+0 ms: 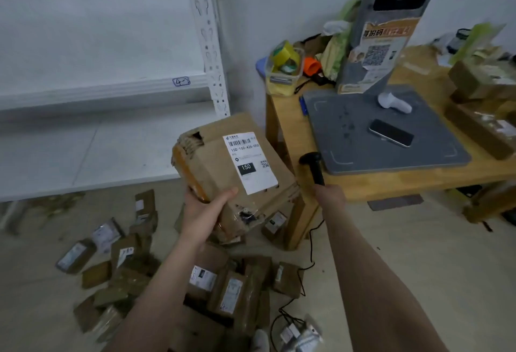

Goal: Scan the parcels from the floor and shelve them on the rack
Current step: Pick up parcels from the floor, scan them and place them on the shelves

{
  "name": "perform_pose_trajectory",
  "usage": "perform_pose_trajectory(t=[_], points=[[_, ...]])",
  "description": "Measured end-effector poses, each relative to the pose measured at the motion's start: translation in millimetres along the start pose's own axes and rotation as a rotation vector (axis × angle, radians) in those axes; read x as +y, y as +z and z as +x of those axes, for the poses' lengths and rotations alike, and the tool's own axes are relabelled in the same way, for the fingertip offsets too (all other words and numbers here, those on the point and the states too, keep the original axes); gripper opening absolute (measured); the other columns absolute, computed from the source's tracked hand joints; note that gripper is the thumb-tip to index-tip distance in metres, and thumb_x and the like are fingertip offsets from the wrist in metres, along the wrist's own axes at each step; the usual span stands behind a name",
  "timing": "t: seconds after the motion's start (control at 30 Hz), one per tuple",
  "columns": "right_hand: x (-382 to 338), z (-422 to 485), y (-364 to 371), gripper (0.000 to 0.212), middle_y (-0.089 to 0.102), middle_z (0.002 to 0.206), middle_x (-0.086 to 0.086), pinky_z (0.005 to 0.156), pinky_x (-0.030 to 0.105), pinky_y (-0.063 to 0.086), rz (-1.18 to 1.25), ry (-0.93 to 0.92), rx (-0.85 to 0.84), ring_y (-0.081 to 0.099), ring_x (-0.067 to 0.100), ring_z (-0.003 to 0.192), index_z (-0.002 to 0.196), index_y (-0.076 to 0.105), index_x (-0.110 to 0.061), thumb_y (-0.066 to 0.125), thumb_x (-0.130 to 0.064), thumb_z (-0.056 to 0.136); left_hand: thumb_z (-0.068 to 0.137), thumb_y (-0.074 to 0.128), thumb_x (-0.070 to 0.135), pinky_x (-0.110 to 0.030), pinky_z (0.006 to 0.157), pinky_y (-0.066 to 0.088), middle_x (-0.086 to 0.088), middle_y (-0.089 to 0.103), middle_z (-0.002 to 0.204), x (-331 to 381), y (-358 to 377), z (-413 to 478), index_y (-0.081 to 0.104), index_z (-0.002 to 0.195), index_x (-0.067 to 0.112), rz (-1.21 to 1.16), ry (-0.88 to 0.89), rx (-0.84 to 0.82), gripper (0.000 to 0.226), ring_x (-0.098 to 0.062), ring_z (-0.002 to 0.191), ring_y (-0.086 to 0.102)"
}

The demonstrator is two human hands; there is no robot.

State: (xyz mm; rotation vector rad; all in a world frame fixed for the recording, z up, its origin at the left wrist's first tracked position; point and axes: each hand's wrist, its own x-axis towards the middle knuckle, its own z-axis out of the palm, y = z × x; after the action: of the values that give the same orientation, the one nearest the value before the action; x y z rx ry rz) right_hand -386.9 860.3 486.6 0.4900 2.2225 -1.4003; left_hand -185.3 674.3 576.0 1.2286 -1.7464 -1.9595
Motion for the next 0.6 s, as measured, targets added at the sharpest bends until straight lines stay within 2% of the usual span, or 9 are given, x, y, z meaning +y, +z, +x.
perform_pose_trajectory(t=[0.07, 0.17, 0.23, 0.37, 0.43, 0.5, 0.6], points=[[-5.4, 14.3, 2.0, 0.031, 0.054, 0.084, 0.007, 0.060, 0.029, 0.043, -0.096, -0.025, 0.023, 0.052, 0.019, 0.071, 0.116, 0.059, 0.001, 0.059, -0.019, 0.092, 0.039, 0.088, 0.064, -0.053, 0.101, 0.051, 0.003, 0.060, 0.132, 1.8, 3.0, 2.8, 0.032, 0.149, 0.030, -0.006, -0.007, 0.017, 0.128, -0.024, 0.115, 0.062], [-14.6, 31.6, 4.9, 0.017, 0.047, 0.074, 0.003, 0.067, 0.033, 0.044, -0.203, -0.114, 0.048, 0.053, 0.024, 0.080, 0.104, 0.056, -0.001, 0.056, -0.014, 0.095, 0.050, 0.093, 0.055, -0.052, 0.101, 0.051, 0.002, 0.059, 0.132, 2.7, 4.5, 8.6, 0.029, 0.151, 0.028, -0.001, -0.001, 0.037, 0.123, -0.023, 0.114, 0.061], [-18.6, 42.7, 6.1, 0.018, 0.049, 0.074, 0.005, 0.067, 0.033, 0.043, -0.291, -0.138, 0.046, 0.053, 0.025, 0.080, 0.104, 0.058, 0.002, 0.054, -0.013, 0.095, 0.055, 0.090, 0.047, -0.046, 0.097, 0.053, 0.001, 0.057, 0.132, 0.3, 4.3, 14.5, 0.028, 0.152, 0.025, -0.005, 0.001, 0.043, 0.118, -0.024, 0.114, 0.061], [-21.4, 71.6, 15.4, 0.028, 0.054, 0.090, 0.013, 0.071, 0.037, 0.047, -0.328, -0.126, 0.013, 0.055, 0.029, 0.085, 0.120, 0.054, 0.006, 0.051, -0.010, 0.098, 0.057, 0.085, 0.043, -0.041, 0.092, 0.052, 0.001, 0.056, 0.133, -0.4, 3.9, 25.3, 0.027, 0.152, 0.026, -0.002, 0.010, 0.048, 0.113, -0.023, 0.115, 0.060], [-24.4, 83.4, 25.6, 0.032, 0.057, 0.102, 0.020, 0.073, 0.037, 0.046, -0.348, -0.101, 0.001, 0.058, 0.035, 0.095, 0.126, 0.051, 0.006, 0.050, -0.009, 0.099, 0.067, 0.087, 0.035, -0.035, 0.085, 0.053, 0.002, 0.057, 0.130, -1.9, 1.0, 33.0, 0.029, 0.150, 0.026, 0.006, 0.009, 0.059, 0.102, -0.018, 0.108, 0.061], [-25.5, 89.2, 31.7, 0.034, 0.059, 0.118, 0.025, 0.075, 0.036, 0.043, -0.372, -0.088, 0.018, 0.058, 0.039, 0.108, 0.130, 0.049, 0.006, 0.049, -0.007, 0.098, 0.069, 0.087, 0.034, -0.031, 0.080, 0.053, 0.003, 0.059, 0.129, -2.7, -1.2, 38.0, 0.032, 0.148, 0.026, 0.030, -0.001, 0.067, 0.097, -0.015, 0.106, 0.062], [-21.9, 98.8, 42.5, 0.036, 0.059, 0.120, 0.026, 0.079, 0.038, 0.047, -0.326, -0.050, 0.017, 0.058, 0.041, 0.111, 0.129, 0.049, 0.008, 0.050, -0.003, 0.095, 0.061, 0.088, 0.042, -0.041, 0.092, 0.055, 0.002, 0.060, 0.130, -2.7, -7.6, 47.3, 0.034, 0.146, 0.026, 0.076, -0.025, 0.110, 0.102, -0.021, 0.112, 0.063]])
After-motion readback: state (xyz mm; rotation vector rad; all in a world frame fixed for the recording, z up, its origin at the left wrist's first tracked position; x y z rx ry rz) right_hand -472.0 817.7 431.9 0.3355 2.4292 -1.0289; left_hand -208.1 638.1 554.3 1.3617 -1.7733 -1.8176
